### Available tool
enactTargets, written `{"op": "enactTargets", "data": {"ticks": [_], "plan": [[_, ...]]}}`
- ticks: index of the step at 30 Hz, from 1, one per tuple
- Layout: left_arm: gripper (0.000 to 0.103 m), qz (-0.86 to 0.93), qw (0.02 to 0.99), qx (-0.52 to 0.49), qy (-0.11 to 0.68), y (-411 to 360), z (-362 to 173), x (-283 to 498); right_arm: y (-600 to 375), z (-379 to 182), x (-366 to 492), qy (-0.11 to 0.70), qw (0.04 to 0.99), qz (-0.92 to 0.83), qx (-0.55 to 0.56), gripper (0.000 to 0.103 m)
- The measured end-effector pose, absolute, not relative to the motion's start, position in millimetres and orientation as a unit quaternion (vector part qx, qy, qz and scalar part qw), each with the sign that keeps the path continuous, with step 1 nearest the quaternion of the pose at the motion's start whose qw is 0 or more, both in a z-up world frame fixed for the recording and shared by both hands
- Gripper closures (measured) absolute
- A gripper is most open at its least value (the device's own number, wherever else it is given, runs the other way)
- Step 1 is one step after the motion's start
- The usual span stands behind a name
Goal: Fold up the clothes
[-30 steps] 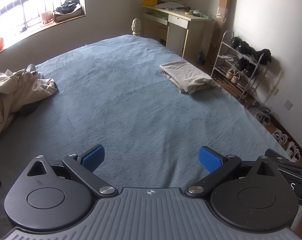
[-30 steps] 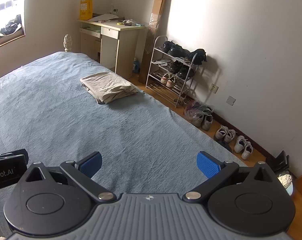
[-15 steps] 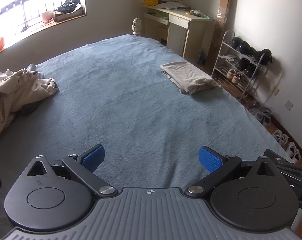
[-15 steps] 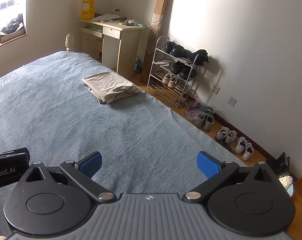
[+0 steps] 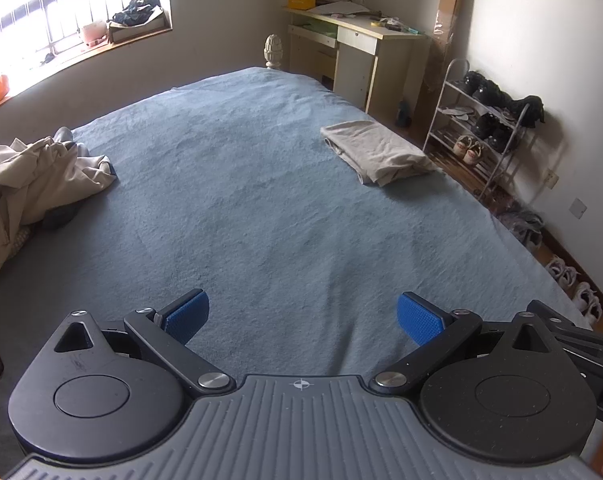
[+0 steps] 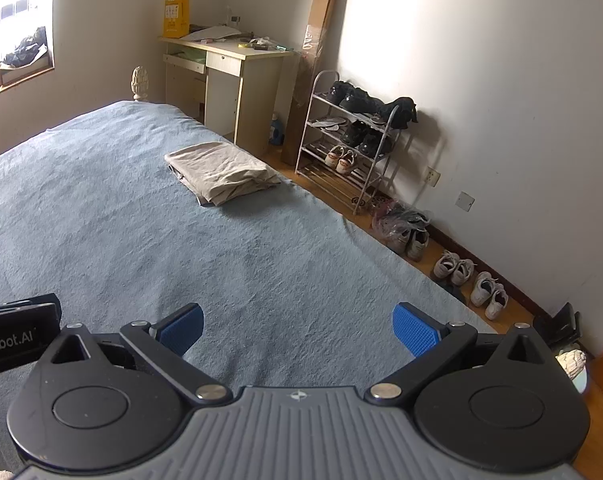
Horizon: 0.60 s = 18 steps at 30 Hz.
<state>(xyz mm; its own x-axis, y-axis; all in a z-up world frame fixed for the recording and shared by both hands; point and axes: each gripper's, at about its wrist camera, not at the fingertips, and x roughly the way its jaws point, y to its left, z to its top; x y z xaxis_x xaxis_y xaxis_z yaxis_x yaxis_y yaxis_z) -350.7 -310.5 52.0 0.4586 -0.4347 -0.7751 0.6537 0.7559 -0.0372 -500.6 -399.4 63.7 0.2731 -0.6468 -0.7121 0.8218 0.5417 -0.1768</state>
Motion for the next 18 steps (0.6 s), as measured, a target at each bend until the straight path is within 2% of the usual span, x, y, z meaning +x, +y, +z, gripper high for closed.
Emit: {"op": "enactTargets", "data": {"ticks": [18], "plan": [[0.002,-0.322,0.842,0.139,0.409,-311.1,50.0,-350.2,-399.4,60.6,-503.0,0.385,0.788,-0.465,0.119,0.000]]}}
